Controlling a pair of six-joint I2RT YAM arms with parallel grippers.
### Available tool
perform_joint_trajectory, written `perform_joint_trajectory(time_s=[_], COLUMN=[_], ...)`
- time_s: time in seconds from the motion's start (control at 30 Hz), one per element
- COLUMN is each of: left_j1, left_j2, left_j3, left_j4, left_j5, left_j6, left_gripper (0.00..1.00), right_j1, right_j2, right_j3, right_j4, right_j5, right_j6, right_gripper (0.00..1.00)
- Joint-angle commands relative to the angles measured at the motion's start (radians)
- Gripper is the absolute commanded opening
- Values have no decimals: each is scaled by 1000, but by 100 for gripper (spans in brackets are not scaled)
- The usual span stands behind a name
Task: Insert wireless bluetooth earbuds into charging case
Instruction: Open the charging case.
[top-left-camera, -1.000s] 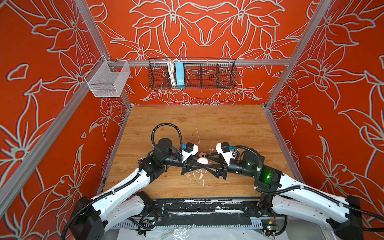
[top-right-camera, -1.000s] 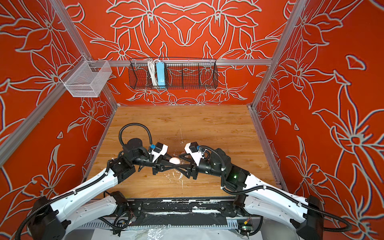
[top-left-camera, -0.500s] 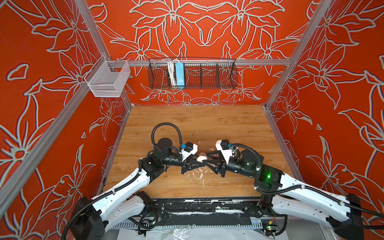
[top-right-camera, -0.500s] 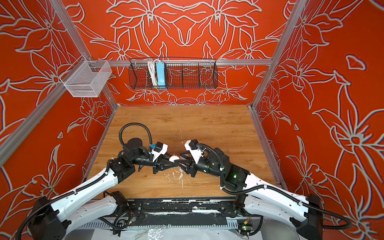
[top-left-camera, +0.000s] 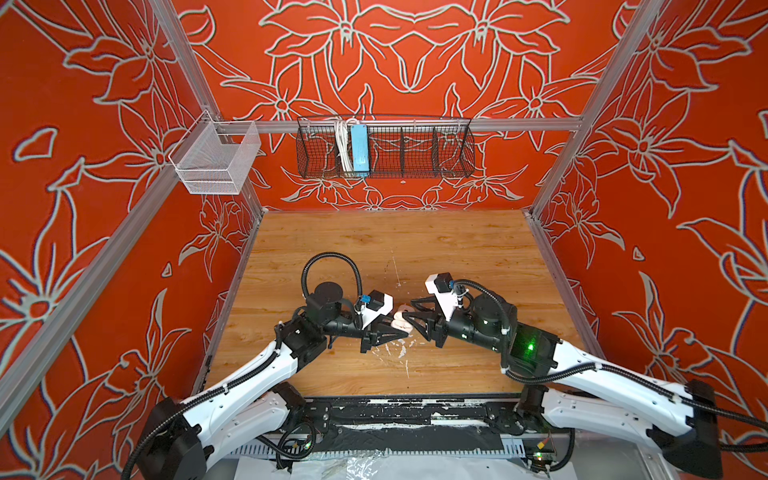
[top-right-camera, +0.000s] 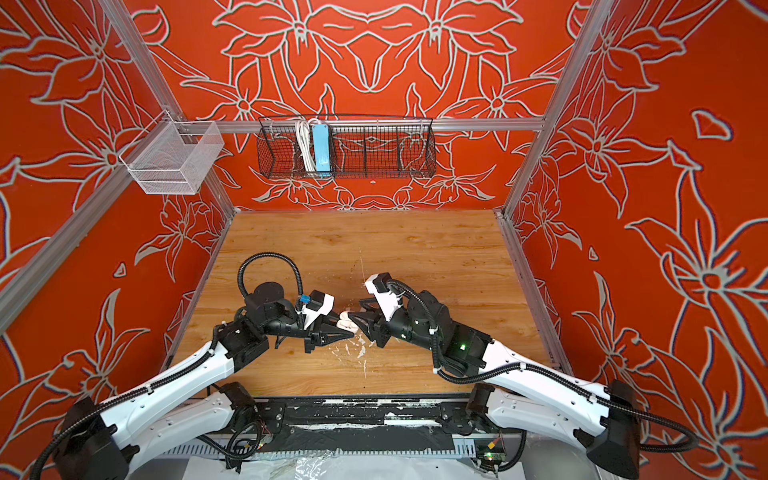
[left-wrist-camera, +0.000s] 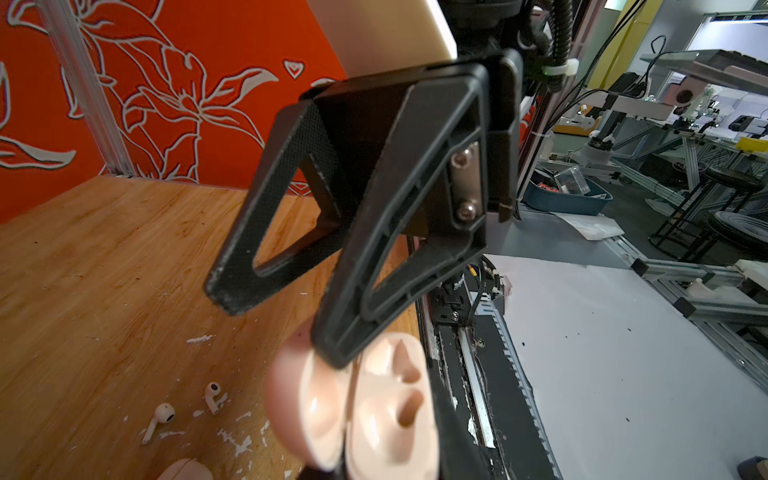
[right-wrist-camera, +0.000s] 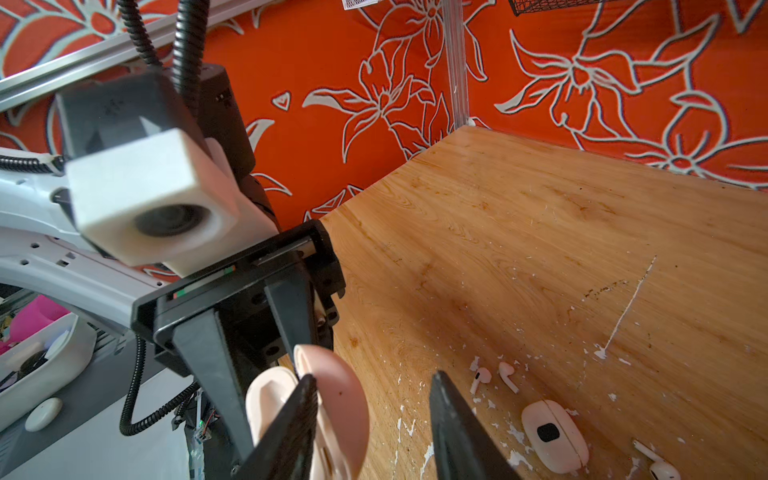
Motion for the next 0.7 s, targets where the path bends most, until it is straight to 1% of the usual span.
perform_joint_trajectory(time_s=[0.0, 0.1, 0.17, 0.4, 0.53, 0.67], left_j1=[-21, -21, -21, -21, -23, -23], left_j2=[-39, -38, -36, -36, -36, -46], left_j3=[2, 4, 5, 5, 5, 2], left_j4=[61, 56, 53, 54, 54, 54], left_j5=[87, 87, 85, 89, 88, 76], left_j6=[46, 46, 47, 52, 55, 52], left_gripper=[0, 0, 0, 0, 0, 0], right_j1=[-16, -16, -16, -16, -16, -16], right_j2=[-19, -45, -52, -17, 13, 19], right_j3=[-23, -48, -64, -62, -55, -60], right_j4=[28, 84, 118, 147, 167, 177], right_j5=[-7, -120, -163, -208, -218, -224], right_j6=[-6, -7, 2, 32, 50, 57], right_gripper=[46, 47, 47, 44, 38, 37])
